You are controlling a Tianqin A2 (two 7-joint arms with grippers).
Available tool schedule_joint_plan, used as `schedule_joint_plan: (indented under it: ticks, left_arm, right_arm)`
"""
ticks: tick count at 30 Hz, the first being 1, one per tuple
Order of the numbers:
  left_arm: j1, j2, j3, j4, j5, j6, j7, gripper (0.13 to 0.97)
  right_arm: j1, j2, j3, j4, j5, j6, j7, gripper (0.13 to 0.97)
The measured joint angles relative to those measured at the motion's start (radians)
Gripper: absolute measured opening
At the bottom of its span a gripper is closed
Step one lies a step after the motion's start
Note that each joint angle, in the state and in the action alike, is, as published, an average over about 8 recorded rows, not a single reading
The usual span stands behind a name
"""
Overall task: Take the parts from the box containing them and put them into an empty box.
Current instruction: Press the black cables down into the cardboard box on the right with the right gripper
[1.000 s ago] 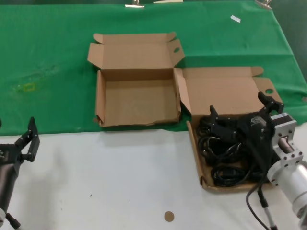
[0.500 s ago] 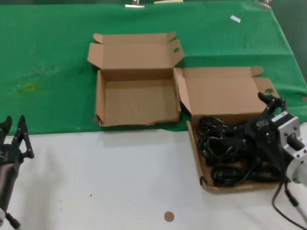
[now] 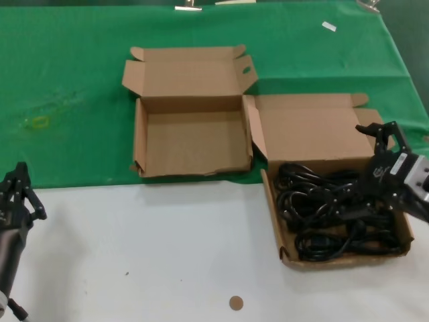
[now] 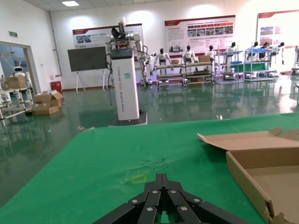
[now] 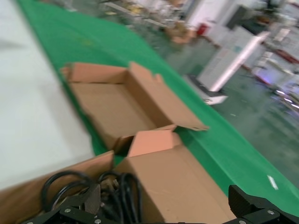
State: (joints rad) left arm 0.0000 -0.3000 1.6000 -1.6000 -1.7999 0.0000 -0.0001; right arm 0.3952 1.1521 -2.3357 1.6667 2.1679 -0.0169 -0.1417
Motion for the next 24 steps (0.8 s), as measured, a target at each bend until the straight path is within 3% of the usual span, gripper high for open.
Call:
schedule_joint_plan:
  ticks: [10, 24]
  left_arm:
    - [0.000, 0.000, 0.000, 0.000, 0.000, 0.000, 0.000, 0.144]
    - [0.000, 0.000, 0.000, 0.000, 0.000, 0.000, 0.000, 0.144]
  right_arm:
    - [0.083, 0.065, 0.073, -0.046, -0.237, -0.360, 0.101, 0.966]
    - [0.174, -0.037, 0.197, -0.198, -0.450, -0.746, 0.050, 0.966]
